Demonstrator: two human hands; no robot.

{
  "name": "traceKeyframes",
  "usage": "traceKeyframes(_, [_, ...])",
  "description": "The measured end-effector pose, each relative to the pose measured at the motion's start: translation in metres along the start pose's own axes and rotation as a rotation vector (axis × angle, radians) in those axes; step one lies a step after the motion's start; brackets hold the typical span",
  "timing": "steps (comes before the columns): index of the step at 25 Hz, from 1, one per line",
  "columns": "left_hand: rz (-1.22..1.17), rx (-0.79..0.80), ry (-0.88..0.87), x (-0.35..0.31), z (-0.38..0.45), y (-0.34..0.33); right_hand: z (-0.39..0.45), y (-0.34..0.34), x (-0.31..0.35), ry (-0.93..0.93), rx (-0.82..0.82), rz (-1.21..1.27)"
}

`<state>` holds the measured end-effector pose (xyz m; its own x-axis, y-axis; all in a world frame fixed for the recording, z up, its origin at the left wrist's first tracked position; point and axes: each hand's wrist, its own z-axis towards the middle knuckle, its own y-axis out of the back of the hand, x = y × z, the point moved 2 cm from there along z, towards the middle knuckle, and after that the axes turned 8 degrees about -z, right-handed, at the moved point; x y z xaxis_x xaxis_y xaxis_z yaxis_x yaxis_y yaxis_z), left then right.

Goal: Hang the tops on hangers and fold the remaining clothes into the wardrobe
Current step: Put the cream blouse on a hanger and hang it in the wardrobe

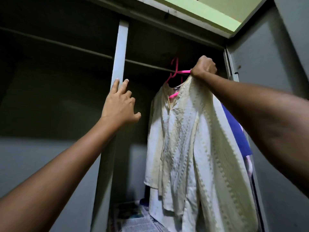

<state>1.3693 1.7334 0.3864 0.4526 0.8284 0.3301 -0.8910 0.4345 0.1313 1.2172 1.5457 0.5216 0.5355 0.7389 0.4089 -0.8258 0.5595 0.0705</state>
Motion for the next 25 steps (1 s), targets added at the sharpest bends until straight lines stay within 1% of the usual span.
traceKeyframes(7, [0.011,0.005,0.016,0.0,0.0,-0.001,0.018,-0.05,-0.014,-0.029,0.038,0.067])
traceKeyframes(10, [0.009,0.008,0.019,0.0,-0.001,-0.001,0.022,-0.06,-0.018,-0.031,0.054,0.079])
traceKeyframes(16, [0.007,0.03,0.022,0.0,-0.002,0.0,0.024,-0.063,-0.026,-0.045,0.077,0.1])
traceKeyframes(23, [-0.032,0.042,0.01,0.0,-0.003,0.001,0.011,-0.045,-0.041,-0.092,0.195,0.184])
traceKeyframes(25, [-0.053,0.044,0.005,0.002,-0.004,0.003,0.0,-0.037,-0.044,-0.116,0.201,0.212])
